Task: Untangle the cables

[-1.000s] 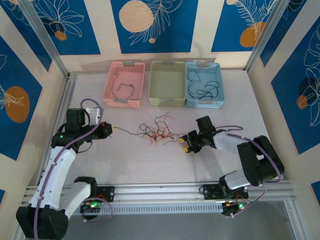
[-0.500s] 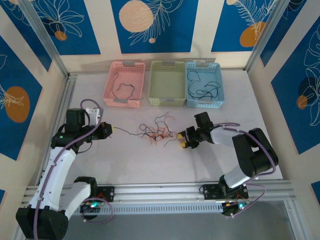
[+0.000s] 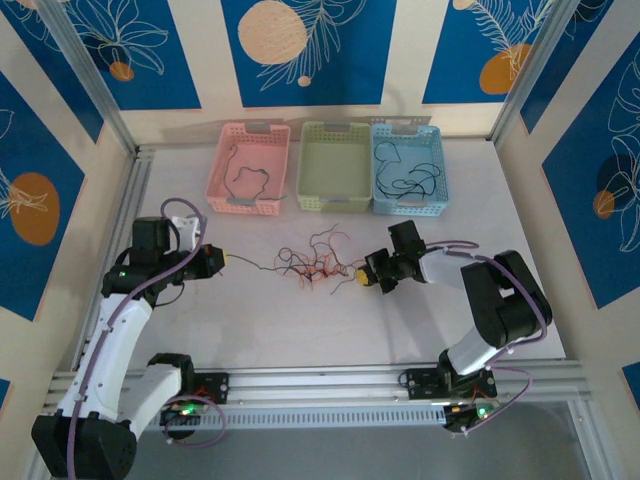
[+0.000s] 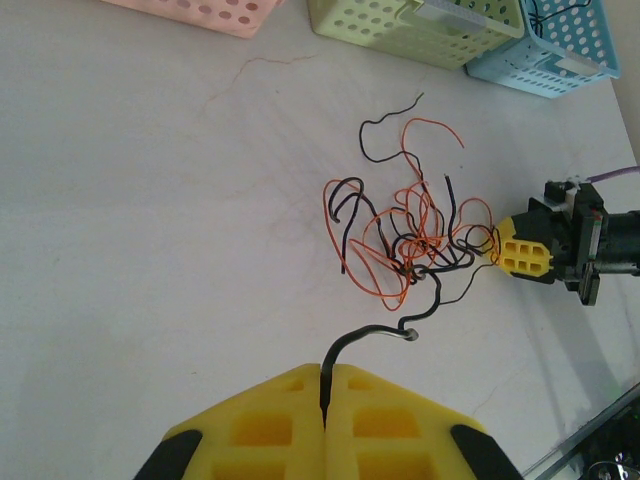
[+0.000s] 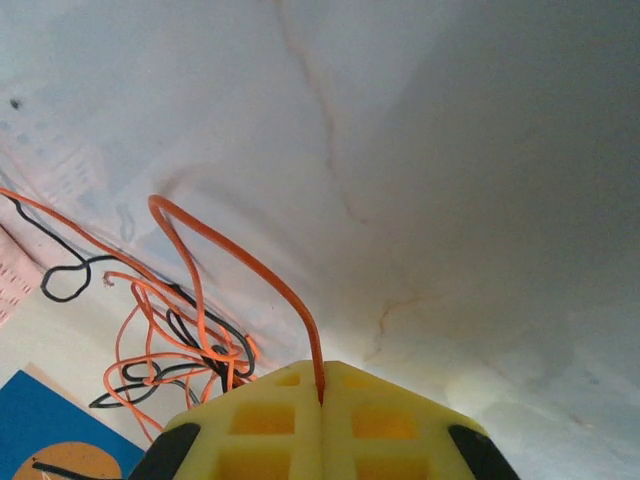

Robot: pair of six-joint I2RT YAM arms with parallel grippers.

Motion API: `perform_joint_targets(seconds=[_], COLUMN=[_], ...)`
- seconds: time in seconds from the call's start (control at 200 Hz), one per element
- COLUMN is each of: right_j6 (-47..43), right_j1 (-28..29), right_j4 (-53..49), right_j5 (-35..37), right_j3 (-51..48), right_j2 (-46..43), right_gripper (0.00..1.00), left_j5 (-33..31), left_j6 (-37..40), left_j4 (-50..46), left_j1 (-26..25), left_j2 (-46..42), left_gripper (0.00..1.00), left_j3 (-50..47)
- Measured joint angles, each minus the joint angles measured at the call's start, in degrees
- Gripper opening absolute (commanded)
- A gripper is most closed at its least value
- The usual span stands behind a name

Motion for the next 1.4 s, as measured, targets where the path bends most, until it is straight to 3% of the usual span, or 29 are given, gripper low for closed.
perform_joint_targets(seconds=[0.205, 0.49, 0.675, 1.035, 1.27, 1.4], right_j6=[-6.67, -20.5, -25.97, -30.47, -31.26, -31.54], right_j1=[-7.93, -32.52, -42.29, -48.57, -56.41, -54.95], right_j4=[-4.98, -15.23, -20.11, -23.28, -23.65, -23.87], right_j5=[1.66, 4.35, 5.35, 6.29, 6.49, 6.49], right_j3=[-0.33, -0.17, -0.15, 0.33, 1.36, 1.73], right_j2=[-7.26, -17.81, -20.57, -21.16, -21.38, -22.03], right_gripper=[0.0, 0.0, 0.0, 0.0, 0.0, 0.0], left_j5=[-1.55, -11.56, -18.75, -25.57, -31.08, -31.28], left_j6=[0.0, -0.02, -0.02, -0.04, -1.09, -1.09], left_j4=[-0.39, -2.91, -4.57, -6.14, -7.06, -6.88], left_j1=[0.0, 0.79, 3.56, 5.16, 6.78, 6.84], left_j2=[-0.7, -7.3, -13.49, -17.49, -22.45, -21.75], left_gripper=[0.0, 0.0, 0.0, 0.0, 0.0, 0.0], left_j3=[0.02, 0.22, 1.05, 1.66, 2.14, 2.56])
